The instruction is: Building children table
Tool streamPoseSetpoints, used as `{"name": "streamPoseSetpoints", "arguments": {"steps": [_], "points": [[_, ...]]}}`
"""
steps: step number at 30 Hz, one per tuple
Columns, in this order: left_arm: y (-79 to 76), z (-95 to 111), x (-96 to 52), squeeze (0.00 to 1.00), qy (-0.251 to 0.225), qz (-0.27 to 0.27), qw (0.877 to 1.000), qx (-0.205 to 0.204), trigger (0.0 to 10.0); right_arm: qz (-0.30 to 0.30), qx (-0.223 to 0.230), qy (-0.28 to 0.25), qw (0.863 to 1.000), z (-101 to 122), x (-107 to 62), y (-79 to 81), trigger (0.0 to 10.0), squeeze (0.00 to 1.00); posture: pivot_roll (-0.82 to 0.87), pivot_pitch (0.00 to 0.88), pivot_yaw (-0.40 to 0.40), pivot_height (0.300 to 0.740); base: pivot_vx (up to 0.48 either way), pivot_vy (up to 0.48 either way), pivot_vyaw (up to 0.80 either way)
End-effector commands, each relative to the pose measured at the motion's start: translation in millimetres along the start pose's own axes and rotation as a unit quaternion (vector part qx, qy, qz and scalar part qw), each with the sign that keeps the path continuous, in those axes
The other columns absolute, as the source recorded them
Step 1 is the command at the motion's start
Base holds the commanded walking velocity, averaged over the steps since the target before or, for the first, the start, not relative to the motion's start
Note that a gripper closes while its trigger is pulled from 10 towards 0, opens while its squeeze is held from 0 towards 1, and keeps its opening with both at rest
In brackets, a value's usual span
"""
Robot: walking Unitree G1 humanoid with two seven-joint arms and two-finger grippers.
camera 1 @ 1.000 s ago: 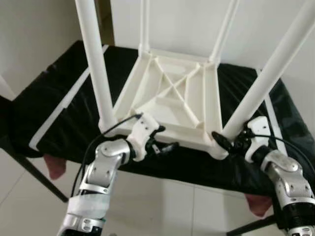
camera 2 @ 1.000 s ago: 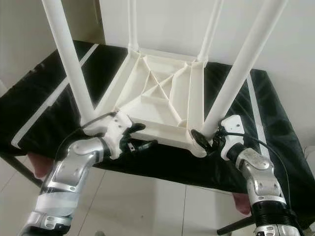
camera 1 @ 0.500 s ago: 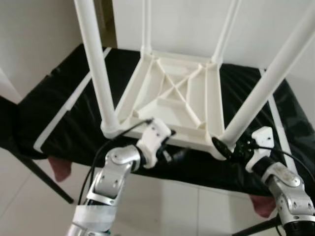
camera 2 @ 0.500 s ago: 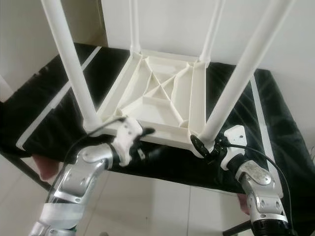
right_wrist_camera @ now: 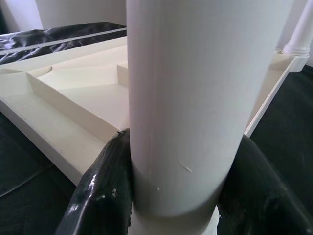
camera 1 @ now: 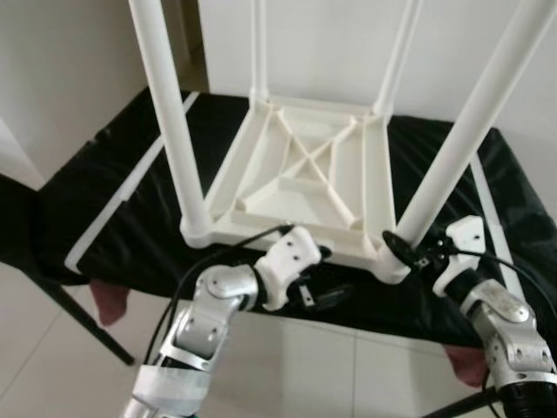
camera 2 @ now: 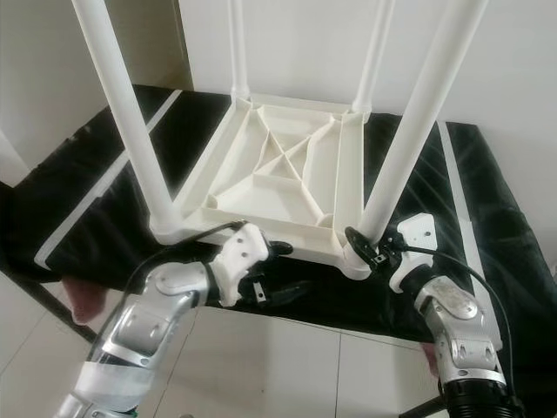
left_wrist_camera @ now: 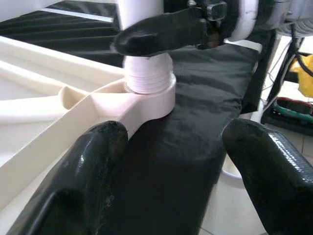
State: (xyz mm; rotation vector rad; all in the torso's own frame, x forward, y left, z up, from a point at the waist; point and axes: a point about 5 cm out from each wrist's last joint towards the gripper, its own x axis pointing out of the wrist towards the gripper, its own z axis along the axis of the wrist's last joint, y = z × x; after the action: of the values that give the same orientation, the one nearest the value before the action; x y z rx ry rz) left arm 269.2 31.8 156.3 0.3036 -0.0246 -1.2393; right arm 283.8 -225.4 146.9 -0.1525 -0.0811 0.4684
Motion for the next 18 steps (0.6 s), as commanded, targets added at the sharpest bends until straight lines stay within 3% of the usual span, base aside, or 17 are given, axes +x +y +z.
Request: {"name": "streamPoseSetpoints", "arguments": {"steps": [1, 2, 8, 9, 10, 13, 14, 16, 18], "points": [[3.0, -1.4, -1.3, 0.00, 0.003, 0.066, 0.998, 0.005, 10.0, -0.007, -0.001, 0.013, 1.000, -4.9, 0.0, 4.2, 2.7, 0.00, -0.01, 0.008, -0.029, 0.740, 0.000, 0.000, 0.00], [2.5, -2.3, -1.6, 0.00, 0.006, 0.066, 0.998, 0.005, 10.0, -0.017, 0.003, 0.017, 1.000, -6.1, -0.2, 4.9, 10.0, 0.00, -0.01, 0.009, -0.030, 0.740, 0.000, 0.000, 0.00], [2.8, -5.1, -2.8, 0.00, 0.013, 0.073, 0.997, 0.008, 10.0, -0.083, 0.015, 0.018, 0.996, -8.9, -1.9, 4.7, 10.0, 0.00, 0.00, 0.016, -0.034, 0.740, 0.000, 0.000, 0.00], [1.9, -7.8, -2.7, 0.00, 0.021, 0.068, 0.997, 0.002, 10.0, -0.131, 0.028, 0.017, 0.991, -10.5, -1.9, 5.8, 10.0, 0.00, -0.01, 0.017, -0.035, 0.740, 0.000, 0.000, 0.00], [1.9, -7.8, -2.7, 0.00, 0.021, 0.068, 0.997, 0.002, 10.0, -0.131, 0.028, 0.017, 0.991, -10.5, -1.9, 5.8, 10.0, 0.00, -0.01, 0.017, -0.035, 0.740, 0.000, 0.000, 0.00], [0.8, -8.8, -2.3, 0.00, 0.024, 0.064, 0.998, 0.004, 10.0, -0.173, 0.048, 0.016, 0.984, -11.0, -0.2, 14.8, 10.0, 0.00, 0.00, 0.017, -0.035, 0.740, 0.000, 0.000, 0.00], [1.2, -8.5, -1.7, 0.00, 0.022, 0.066, 0.998, 0.006, 10.0, -0.227, 0.062, 0.024, 0.972, -12.5, 1.1, 22.7, 10.0, 0.00, -0.01, 0.019, -0.033, 0.740, 0.000, 0.000, 0.00], [1.2, -8.5, -1.7, 0.00, 0.022, 0.066, 0.998, 0.006, 10.0, -0.227, 0.062, 0.024, 0.972, -12.5, 1.1, 22.7, 10.0, 0.00, -0.01, 0.019, -0.033, 0.740, 0.000, 0.000, 0.00], [6.0, -6.8, 0.7, 0.00, 0.013, 0.078, 0.997, 0.005, 10.0, -0.325, 0.063, 0.049, 0.942, -17.8, 2.6, 34.1, 10.0, 0.00, -0.02, 0.021, -0.027, 0.740, 0.000, 0.000, 0.00]]}}
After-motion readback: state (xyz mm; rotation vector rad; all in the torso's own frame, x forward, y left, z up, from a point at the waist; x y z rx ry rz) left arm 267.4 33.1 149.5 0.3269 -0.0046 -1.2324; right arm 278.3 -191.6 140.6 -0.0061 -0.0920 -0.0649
